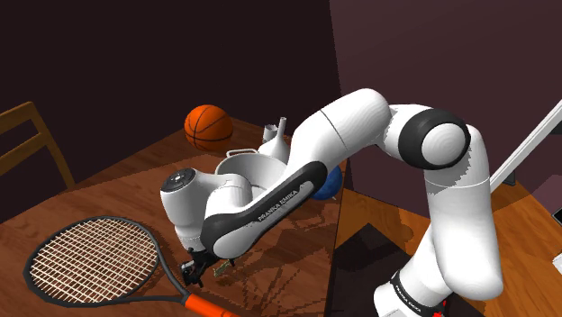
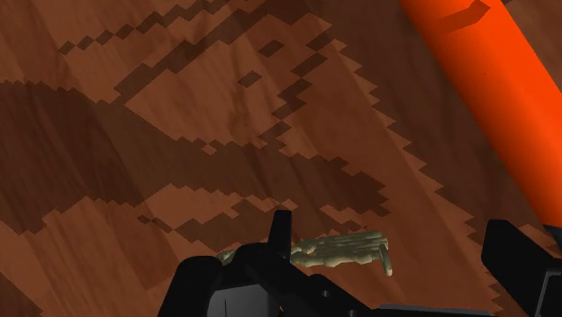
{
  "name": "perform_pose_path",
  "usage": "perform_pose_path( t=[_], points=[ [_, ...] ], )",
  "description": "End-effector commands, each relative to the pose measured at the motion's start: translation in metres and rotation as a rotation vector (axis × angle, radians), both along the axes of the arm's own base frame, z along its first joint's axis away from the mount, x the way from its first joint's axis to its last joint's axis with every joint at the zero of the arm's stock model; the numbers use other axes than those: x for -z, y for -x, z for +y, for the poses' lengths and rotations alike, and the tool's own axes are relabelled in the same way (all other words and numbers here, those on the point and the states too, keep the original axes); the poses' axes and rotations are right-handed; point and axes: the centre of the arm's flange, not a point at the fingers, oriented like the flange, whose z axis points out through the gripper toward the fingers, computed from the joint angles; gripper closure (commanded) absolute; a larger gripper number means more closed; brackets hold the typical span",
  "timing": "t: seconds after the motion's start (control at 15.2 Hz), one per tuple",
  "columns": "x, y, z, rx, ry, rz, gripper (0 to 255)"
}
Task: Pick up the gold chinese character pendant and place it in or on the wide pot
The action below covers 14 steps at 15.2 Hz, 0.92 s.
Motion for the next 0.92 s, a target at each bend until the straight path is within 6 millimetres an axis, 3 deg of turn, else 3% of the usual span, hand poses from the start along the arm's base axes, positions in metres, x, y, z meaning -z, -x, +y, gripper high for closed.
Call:
perform_pose_path(
  t=[0.0,0.26,0.33,0.86],
  points=[
    [0.0006,0.0,-0.0002,0.0,0.0,0.0,0],
    [0.0005,0.0,-0.0002,0.0,0.0,0.0,0],
    [0.0005,0.0,-0.0002,0.0,0.0,0.0,255],
    [0.0005,0.0,-0.0002,0.0,0.0,0.0,255]
  ],
)
